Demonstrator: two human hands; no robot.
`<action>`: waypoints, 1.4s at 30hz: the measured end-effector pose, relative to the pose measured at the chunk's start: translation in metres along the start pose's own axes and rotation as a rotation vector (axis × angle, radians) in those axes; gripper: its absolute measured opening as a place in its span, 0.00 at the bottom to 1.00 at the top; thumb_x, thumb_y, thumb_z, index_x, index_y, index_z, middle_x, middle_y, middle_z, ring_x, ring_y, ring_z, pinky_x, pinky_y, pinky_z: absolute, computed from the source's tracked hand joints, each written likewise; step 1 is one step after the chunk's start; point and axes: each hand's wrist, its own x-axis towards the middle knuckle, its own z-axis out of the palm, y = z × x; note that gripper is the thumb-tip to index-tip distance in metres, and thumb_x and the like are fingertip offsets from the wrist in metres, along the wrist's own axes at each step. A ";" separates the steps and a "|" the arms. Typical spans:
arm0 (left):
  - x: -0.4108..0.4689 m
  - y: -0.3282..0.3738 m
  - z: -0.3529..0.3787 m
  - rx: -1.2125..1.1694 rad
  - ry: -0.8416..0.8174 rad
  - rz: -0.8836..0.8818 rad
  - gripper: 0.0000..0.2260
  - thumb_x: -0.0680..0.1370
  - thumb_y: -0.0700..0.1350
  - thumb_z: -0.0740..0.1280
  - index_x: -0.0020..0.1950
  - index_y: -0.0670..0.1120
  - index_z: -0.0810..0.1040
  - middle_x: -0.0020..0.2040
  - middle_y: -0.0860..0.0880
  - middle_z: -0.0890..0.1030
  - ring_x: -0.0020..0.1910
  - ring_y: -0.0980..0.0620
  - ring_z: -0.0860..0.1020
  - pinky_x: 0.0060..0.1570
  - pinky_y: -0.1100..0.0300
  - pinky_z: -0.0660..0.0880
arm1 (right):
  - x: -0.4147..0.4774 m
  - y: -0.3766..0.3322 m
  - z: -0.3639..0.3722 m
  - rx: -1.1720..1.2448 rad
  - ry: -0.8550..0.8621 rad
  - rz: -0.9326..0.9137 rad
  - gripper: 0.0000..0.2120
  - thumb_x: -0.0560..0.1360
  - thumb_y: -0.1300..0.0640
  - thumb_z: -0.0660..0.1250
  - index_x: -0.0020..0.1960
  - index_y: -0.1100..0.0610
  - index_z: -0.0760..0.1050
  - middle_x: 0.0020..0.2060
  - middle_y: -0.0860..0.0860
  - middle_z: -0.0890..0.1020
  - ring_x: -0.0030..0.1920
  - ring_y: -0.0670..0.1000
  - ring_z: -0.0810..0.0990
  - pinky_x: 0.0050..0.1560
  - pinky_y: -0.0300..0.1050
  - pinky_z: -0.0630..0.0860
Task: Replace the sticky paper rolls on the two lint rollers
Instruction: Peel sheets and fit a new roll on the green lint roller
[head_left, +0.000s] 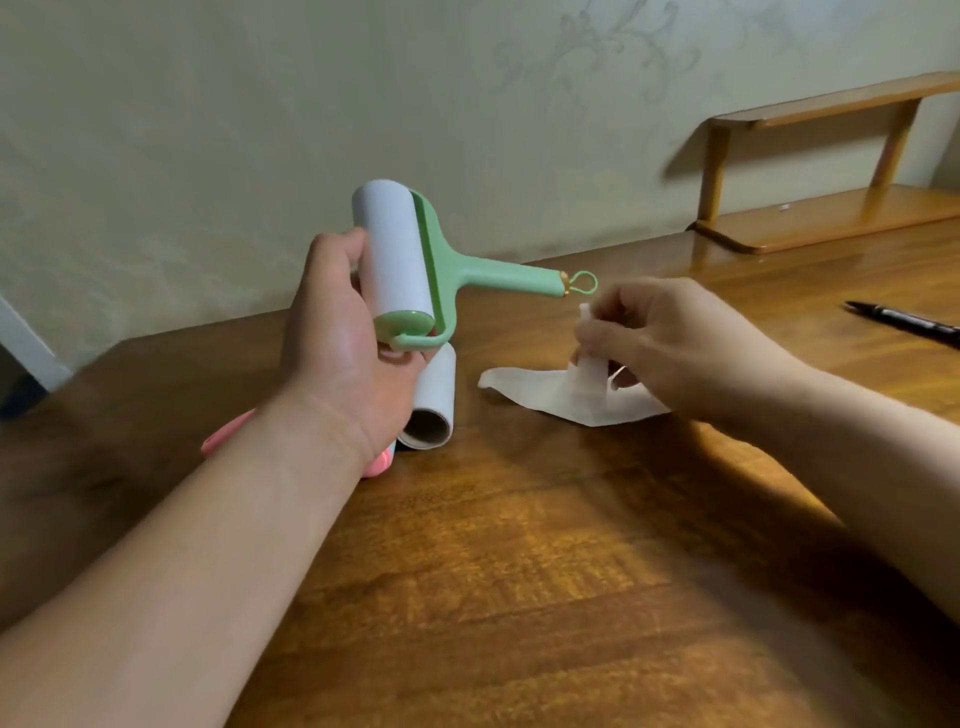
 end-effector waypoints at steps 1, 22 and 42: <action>-0.001 0.000 0.000 0.008 0.002 0.000 0.12 0.82 0.50 0.69 0.60 0.45 0.83 0.50 0.45 0.84 0.45 0.47 0.84 0.44 0.55 0.81 | 0.001 0.003 0.002 -0.125 -0.011 -0.007 0.10 0.84 0.46 0.71 0.49 0.49 0.85 0.40 0.49 0.89 0.39 0.47 0.85 0.40 0.47 0.82; -0.003 -0.006 0.003 0.082 0.010 0.017 0.14 0.83 0.53 0.69 0.62 0.46 0.85 0.46 0.48 0.87 0.42 0.50 0.86 0.43 0.55 0.84 | 0.003 0.005 -0.003 -0.451 -0.226 -0.089 0.10 0.84 0.55 0.68 0.56 0.44 0.88 0.52 0.43 0.86 0.49 0.43 0.81 0.46 0.37 0.77; -0.001 -0.008 0.000 0.078 -0.004 0.023 0.14 0.83 0.53 0.69 0.62 0.46 0.86 0.49 0.45 0.87 0.49 0.48 0.86 0.54 0.48 0.85 | -0.005 0.005 -0.003 -0.310 0.024 -0.250 0.14 0.78 0.47 0.78 0.42 0.50 0.75 0.35 0.46 0.80 0.31 0.45 0.72 0.32 0.38 0.71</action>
